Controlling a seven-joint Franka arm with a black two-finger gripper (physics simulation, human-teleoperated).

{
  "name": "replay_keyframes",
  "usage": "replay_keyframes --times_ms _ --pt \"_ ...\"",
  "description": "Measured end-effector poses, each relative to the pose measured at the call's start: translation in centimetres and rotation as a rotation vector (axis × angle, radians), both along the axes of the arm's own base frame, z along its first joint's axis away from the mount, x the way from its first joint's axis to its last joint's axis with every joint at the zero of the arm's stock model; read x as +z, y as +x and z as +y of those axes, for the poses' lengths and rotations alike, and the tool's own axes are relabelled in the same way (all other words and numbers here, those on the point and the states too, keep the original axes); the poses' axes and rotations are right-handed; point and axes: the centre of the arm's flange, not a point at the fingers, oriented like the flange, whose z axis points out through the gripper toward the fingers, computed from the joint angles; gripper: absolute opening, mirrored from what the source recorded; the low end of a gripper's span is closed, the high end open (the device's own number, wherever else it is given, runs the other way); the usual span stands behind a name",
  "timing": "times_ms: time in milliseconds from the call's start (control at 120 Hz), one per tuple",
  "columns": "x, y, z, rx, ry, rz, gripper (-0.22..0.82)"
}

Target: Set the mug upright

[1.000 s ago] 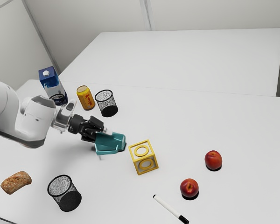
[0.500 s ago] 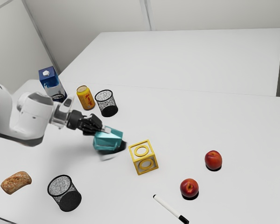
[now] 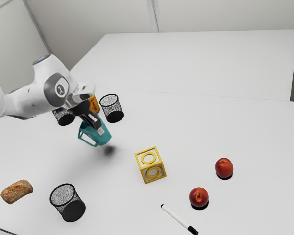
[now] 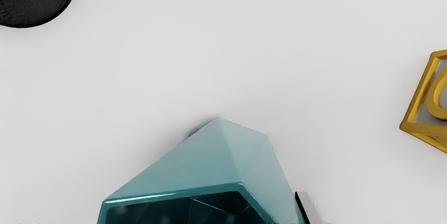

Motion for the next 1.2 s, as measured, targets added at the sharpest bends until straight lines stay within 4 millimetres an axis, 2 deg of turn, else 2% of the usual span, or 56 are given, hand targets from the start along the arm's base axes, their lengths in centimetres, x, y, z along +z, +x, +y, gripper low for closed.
replay_keyframes --times_ms 142,317,542,758,1058,1200 --pt "-0.9 0.6 -1.6 -0.055 0.14 0.018 -0.17" --pt "-2.2 1.1 -3.2 -0.053 0.213 0.029 -0.18" --pt "-4.2 1.2 -2.5 0.03 0.234 0.048 -0.18" --pt "-4.6 1.2 -2.5 0.086 0.232 0.047 -0.17" --pt "-4.7 1.0 -2.3 0.135 0.217 0.057 0.16" --pt "-4.0 1.1 -2.3 0.149 0.209 0.048 0.31"
